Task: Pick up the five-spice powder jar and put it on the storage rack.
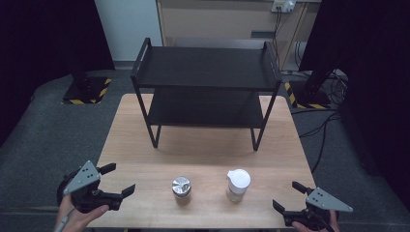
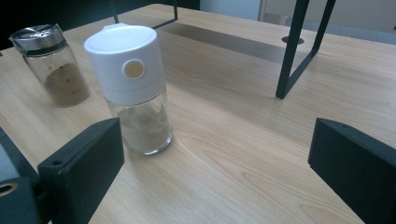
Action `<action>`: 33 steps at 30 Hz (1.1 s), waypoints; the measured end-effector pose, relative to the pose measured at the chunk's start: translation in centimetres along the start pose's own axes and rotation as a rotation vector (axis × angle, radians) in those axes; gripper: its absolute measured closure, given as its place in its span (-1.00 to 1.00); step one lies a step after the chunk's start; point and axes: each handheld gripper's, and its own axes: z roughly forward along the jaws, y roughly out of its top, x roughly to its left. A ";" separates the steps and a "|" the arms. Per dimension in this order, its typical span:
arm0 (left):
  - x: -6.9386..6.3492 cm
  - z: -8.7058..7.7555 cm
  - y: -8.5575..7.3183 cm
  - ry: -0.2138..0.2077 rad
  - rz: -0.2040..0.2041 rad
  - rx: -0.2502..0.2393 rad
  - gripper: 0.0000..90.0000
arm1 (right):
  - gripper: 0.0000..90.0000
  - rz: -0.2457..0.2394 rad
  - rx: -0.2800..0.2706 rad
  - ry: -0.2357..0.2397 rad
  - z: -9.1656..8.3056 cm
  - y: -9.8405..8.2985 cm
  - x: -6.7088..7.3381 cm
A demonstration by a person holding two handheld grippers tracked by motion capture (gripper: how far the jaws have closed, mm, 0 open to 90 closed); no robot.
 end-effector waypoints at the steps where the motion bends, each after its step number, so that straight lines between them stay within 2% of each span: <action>1: 0.0 0.0 0.0 0.000 0.000 0.000 -0.95 | -0.91 0.000 0.002 0.001 0.0 0.0 0.0; 9: 0.7 0.0 1.8 -0.025 0.001 0.012 -0.95 | -0.91 0.001 0.003 0.001 0.0 0.0 0.0; 11: 0.7 -0.2 2.7 -0.028 0.017 0.020 -0.95 | -0.91 0.000 0.003 0.001 0.0 0.0 0.0; 17: 0.9 -0.2 4.1 -0.045 0.033 0.029 -0.95 | -0.91 0.001 0.000 -0.001 0.0 0.0 0.0; 23: 0.9 0.1 6.4 -0.068 0.078 0.062 -0.95 | -0.91 0.003 0.000 0.001 0.0 0.0 0.0; 33: 0.8 1.4 8.3 -0.113 0.128 0.114 -0.95 | -0.91 0.008 -0.003 0.001 0.0 -0.1 0.0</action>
